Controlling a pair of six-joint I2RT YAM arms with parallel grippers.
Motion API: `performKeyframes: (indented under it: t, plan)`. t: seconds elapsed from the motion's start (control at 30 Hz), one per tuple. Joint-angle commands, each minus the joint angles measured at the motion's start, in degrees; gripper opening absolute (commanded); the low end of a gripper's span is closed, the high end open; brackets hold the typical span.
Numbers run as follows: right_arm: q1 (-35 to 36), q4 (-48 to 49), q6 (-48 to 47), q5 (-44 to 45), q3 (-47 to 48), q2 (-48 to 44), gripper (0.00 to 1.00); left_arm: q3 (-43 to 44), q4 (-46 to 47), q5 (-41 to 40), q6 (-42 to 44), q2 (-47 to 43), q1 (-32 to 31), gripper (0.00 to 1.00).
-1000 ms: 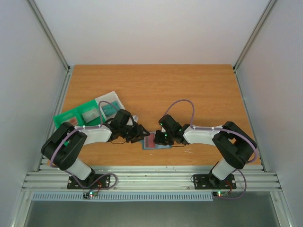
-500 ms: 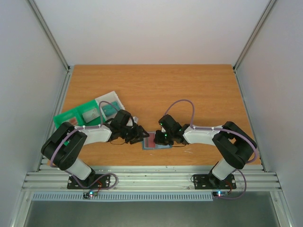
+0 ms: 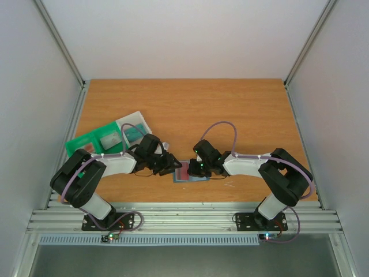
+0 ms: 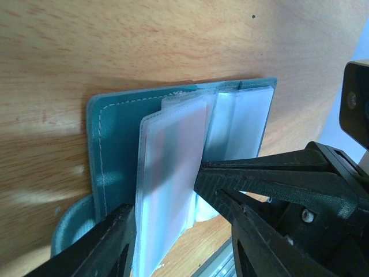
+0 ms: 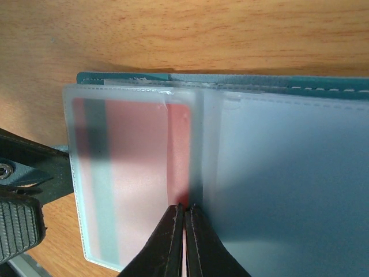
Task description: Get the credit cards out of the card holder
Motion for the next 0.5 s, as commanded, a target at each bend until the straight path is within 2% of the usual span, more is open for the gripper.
performKeyframes:
  t: [0.0, 0.27, 0.47]
  plan:
    - [-0.22, -0.57, -0.32, 1.78, -0.32, 1.80, 0.04, 2.19, 3.25, 1.28, -0.47, -0.56, -0.95, 0.46]
    - [-0.41, 3.02, 0.82, -0.09, -1.51, 1.99, 0.04, 2.31, 2.48, 0.93, -1.29, -3.67, -1.42, 0.40]
    - [-1.22, 10.17, 2.43, -3.88, -4.18, 1.22, 0.06, 1.99, 3.96, 1.93, -1.94, -3.84, -1.42, 0.11]
